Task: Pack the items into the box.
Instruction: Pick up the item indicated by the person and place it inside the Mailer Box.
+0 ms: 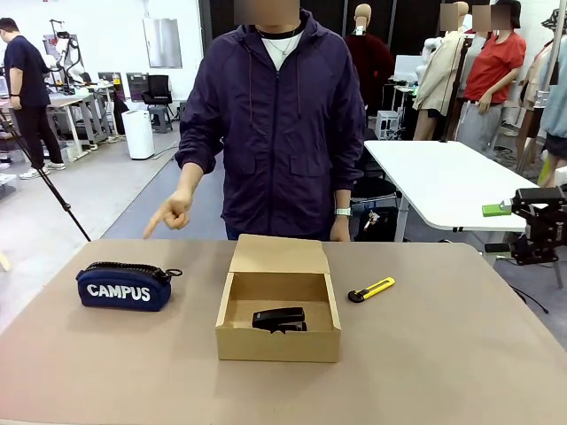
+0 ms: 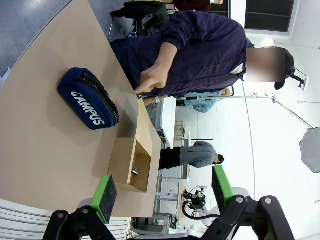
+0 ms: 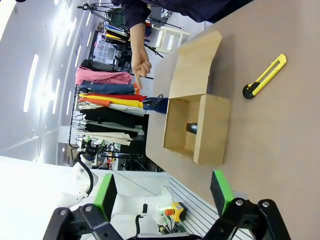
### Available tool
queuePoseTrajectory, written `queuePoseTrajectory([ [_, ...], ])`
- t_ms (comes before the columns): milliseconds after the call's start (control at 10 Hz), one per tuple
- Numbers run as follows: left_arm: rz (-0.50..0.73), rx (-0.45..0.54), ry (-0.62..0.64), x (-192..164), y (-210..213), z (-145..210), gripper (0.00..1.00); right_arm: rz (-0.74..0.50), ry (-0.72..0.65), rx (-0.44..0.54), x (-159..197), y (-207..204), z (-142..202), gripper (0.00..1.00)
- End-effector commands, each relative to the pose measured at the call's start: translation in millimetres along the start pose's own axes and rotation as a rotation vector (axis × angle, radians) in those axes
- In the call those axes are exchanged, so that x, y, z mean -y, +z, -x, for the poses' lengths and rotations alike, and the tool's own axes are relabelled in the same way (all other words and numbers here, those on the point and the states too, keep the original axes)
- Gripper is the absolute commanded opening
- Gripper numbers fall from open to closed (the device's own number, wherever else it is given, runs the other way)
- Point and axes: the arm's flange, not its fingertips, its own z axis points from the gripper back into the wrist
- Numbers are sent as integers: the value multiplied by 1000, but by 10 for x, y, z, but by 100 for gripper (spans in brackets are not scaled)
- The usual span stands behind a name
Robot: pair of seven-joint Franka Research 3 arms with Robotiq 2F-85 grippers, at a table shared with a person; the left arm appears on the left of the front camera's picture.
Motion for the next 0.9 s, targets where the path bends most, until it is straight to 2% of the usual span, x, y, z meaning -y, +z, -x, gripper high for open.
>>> queuePoseTrajectory([
  [0, 25, 5, -15, 2, 0, -5, 100, -4, 8, -12, -14, 38, -12, 100],
  [800, 0, 0, 0, 0, 0, 0, 100, -4, 8, -12, -14, 38, -12, 100],
])
